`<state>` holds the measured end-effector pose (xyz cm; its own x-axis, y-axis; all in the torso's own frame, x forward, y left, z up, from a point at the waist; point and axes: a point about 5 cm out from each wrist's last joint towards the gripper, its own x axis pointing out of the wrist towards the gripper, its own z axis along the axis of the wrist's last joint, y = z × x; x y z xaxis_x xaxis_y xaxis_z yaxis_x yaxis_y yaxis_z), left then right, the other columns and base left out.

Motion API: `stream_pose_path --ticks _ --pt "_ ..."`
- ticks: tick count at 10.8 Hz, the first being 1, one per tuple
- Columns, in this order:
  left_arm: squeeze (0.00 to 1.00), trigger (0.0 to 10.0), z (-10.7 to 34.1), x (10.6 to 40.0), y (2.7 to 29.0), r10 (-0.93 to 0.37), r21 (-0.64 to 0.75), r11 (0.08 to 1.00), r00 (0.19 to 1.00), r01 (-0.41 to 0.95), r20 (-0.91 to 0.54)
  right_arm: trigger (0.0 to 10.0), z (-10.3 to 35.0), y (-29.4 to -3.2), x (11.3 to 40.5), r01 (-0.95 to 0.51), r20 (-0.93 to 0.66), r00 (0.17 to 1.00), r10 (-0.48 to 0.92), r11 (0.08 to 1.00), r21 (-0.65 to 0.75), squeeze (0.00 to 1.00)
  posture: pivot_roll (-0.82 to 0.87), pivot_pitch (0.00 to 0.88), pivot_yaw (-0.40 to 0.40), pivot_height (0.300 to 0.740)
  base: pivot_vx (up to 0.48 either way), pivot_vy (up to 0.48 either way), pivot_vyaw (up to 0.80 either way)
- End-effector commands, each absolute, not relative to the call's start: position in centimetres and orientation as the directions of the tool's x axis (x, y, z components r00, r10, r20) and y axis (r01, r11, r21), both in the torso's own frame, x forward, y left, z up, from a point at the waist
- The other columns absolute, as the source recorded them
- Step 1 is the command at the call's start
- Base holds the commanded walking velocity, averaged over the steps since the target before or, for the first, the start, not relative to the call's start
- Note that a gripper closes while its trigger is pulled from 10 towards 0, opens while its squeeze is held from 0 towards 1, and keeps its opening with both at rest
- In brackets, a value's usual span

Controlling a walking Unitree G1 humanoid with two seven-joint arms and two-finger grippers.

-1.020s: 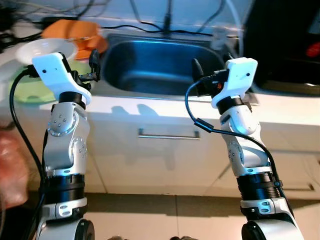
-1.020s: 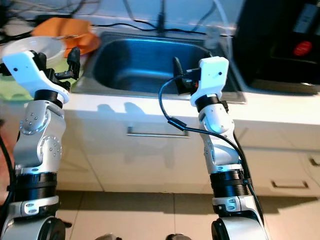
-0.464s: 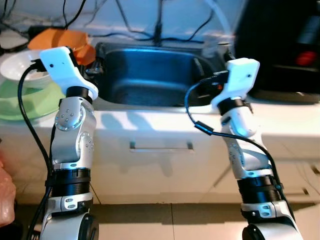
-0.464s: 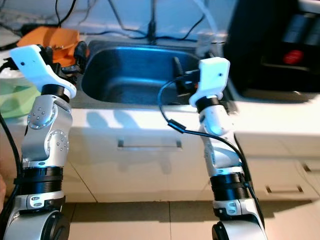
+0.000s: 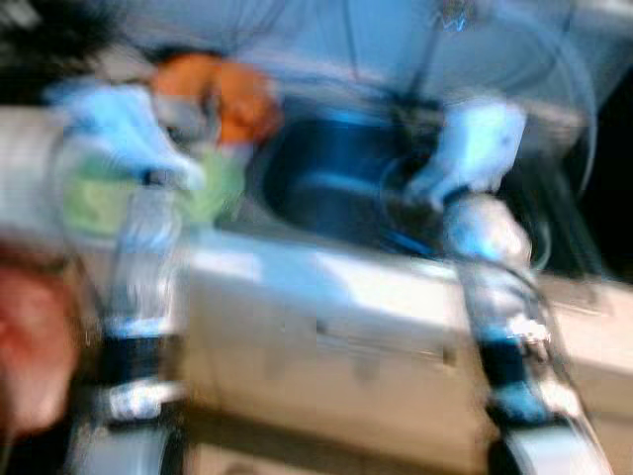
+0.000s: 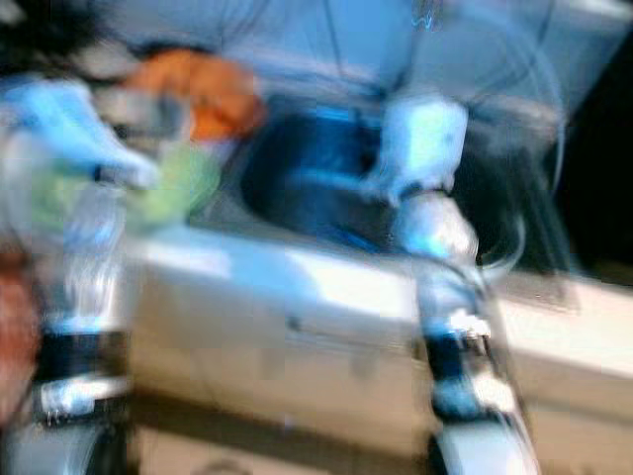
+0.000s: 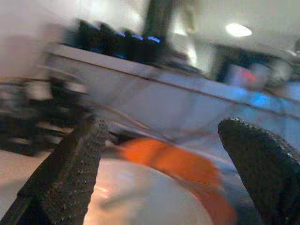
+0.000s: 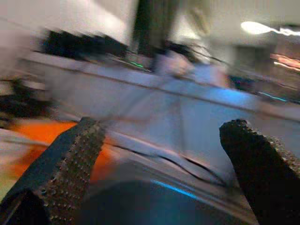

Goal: Kitchen organization

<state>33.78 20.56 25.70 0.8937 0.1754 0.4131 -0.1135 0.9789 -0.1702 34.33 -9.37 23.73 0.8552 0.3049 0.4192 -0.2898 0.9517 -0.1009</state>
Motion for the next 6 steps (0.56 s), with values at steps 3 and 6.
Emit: stream_pose_path --ticks 3,6 --pt "0.0 10.0 26.02 33.97 18.18 0.101 -0.167 0.986 0.901 -0.032 0.422 10.0 23.69 -11.76 34.51 -0.217 0.42 0.874 0.244 0.97 -0.112 0.0 -0.02 0.017 -0.074 0.74 0.265 0.178 0.0" --pt "0.0 10.0 25.78 33.91 18.05 0.086 -0.16 0.987 0.907 -0.02 0.412 10.0 23.67 -11.7 34.55 -0.215 0.42 0.875 0.241 0.971 -0.108 0.0 -0.02 0.013 -0.073 0.74 0.0 0.0 0.0"
